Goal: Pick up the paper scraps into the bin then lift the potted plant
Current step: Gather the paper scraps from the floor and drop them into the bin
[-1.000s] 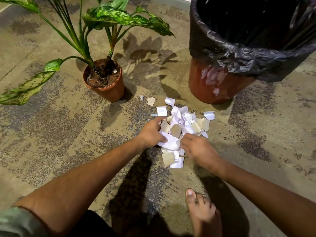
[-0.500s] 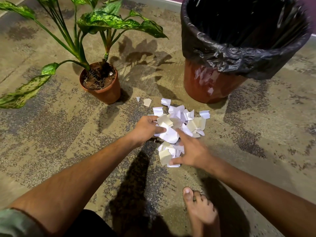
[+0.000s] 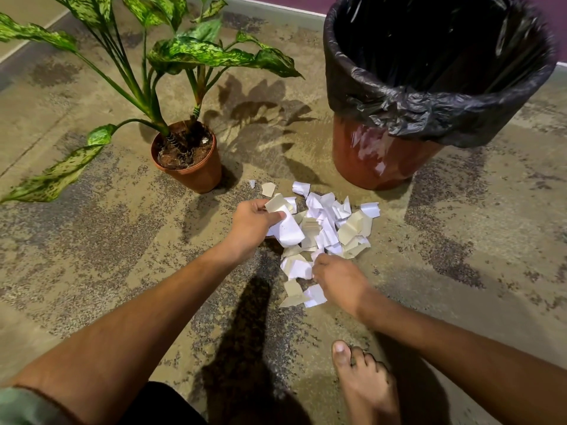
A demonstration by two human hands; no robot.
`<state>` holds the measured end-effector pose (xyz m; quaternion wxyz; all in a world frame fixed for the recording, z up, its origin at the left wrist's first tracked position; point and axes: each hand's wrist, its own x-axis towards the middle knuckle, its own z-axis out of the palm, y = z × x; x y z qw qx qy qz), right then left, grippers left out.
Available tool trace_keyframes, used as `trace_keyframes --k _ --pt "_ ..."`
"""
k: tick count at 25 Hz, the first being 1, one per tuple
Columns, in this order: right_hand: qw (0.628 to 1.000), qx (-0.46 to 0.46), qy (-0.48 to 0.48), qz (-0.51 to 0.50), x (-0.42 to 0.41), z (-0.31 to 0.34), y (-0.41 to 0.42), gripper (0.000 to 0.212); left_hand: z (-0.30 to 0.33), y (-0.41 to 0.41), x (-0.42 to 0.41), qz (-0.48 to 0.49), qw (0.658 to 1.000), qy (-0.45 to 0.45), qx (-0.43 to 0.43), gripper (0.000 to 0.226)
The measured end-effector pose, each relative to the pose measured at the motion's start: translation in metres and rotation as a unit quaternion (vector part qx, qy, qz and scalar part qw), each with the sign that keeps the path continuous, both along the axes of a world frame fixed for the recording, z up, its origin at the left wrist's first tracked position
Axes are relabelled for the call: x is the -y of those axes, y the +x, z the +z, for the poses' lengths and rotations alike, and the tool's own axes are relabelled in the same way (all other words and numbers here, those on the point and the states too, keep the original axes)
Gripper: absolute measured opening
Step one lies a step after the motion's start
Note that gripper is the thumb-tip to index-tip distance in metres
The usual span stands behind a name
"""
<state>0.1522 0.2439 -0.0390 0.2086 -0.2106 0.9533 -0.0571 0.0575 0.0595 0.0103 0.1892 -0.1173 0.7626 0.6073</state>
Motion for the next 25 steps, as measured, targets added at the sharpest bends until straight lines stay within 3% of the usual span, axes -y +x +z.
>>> trace_keyframes --k 3,7,11,13,16,19,25 --pt "0.997 -0.049 -0.046 -0.046 -0.010 0.014 -0.009 0.021 0.008 -0.010 0.002 0.037 0.997 -0.037 -0.051 0.003" --pt "0.970 -0.098 -0.189 -0.122 -0.021 0.036 -0.023 0.010 0.025 -0.020 -0.007 0.079 0.989 -0.042 -0.121 0.010" --pt "0.991 0.032 -0.128 -0.035 -0.008 0.030 -0.019 0.082 0.036 -0.018 -0.027 0.063 0.985 -0.060 -0.146 0.003" --pt "0.996 0.039 -0.082 0.023 0.010 0.017 -0.008 0.088 0.038 -0.013 -0.031 0.043 0.985 -0.077 -0.149 0.003" --pt "0.996 -0.003 -0.001 0.085 0.029 0.000 0.003 0.066 0.035 -0.008 -0.026 0.041 0.985 -0.098 -0.135 0.002" --pt "0.994 -0.026 0.002 0.111 0.029 -0.002 -0.003 0.033 0.035 -0.009 -0.014 0.054 0.980 -0.123 -0.147 0.005" --pt "0.998 -0.041 -0.038 0.018 0.008 0.026 -0.019 0.019 0.048 -0.014 -0.011 0.073 0.977 -0.105 -0.171 0.006"
